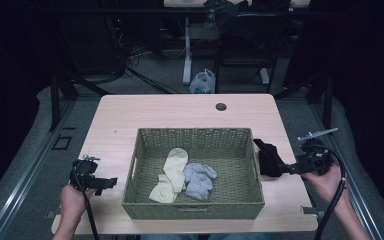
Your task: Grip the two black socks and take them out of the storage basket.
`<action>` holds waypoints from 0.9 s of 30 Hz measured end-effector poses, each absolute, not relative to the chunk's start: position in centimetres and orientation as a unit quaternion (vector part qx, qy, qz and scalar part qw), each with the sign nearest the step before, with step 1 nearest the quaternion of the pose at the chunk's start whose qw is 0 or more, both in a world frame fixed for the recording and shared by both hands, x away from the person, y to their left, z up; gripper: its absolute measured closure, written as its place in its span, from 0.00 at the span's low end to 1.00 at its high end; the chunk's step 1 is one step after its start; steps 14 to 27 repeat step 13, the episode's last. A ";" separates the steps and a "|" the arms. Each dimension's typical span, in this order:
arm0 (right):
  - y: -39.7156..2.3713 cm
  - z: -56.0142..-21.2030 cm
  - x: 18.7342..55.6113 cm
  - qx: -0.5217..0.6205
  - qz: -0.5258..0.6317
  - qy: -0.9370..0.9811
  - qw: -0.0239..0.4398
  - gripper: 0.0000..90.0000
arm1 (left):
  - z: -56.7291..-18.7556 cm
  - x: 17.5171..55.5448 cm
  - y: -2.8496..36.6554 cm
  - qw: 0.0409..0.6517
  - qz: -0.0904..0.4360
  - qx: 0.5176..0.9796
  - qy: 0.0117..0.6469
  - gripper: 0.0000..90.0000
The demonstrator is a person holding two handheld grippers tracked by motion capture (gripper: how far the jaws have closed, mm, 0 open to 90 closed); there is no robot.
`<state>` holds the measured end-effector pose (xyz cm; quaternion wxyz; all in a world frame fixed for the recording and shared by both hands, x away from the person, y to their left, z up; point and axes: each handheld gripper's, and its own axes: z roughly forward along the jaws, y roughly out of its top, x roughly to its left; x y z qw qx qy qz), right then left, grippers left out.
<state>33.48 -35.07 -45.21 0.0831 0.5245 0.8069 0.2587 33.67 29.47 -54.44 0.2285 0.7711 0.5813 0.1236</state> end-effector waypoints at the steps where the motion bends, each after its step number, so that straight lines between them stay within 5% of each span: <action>1: -35.2 -45.4 33.2 0.525 0.258 0.807 0.081 0.13 | -54.5 33.7 29.5 0.228 0.124 0.771 0.582 0.00; 27: -36.3 -48.3 32.0 0.536 0.240 0.806 0.072 0.12 | -54.4 33.8 29.4 0.228 0.120 0.774 0.579 0.00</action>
